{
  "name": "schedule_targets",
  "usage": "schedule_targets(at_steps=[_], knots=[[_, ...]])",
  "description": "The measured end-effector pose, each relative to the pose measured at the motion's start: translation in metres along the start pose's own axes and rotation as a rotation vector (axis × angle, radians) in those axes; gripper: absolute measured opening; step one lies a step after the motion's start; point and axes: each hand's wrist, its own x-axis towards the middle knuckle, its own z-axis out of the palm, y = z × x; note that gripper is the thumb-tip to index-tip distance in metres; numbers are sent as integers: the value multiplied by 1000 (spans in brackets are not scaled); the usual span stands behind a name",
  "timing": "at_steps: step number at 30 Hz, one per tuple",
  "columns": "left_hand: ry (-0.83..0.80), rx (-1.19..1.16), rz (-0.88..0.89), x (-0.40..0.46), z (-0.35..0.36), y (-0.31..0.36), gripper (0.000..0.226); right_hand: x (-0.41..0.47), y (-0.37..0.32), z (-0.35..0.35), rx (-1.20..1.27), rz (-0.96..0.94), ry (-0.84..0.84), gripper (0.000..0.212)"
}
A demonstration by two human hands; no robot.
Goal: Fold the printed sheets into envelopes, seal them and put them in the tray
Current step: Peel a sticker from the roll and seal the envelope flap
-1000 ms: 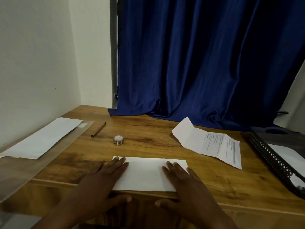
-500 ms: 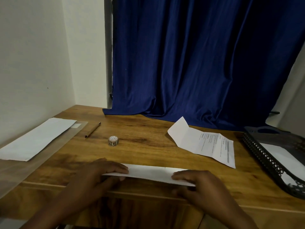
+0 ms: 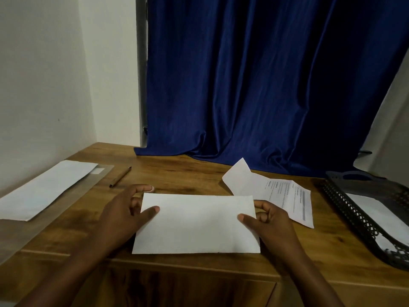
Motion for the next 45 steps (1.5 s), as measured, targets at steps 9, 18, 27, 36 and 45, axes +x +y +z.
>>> schedule_targets(at_steps=[9, 18, 27, 36, 45], knots=[[29, 235, -17, 38, -17, -37, 66, 12, 35, 24, -671, -90, 130, 82], [-252, 334, 60, 82, 0, -36, 55, 7, 36, 21, -620, -98, 115, 69], [-315, -457, 16, 41, 31, 20, 35, -2, 23, 18, -229, -243, 240, 26], [-410, -516, 151, 11, 77, 35, 28, -20, -6, 50, -84, -376, 2, 24], [-441, -452, 204, 3, 83, 30, 44, -19, 1, 57, -43, -248, -142, 24]])
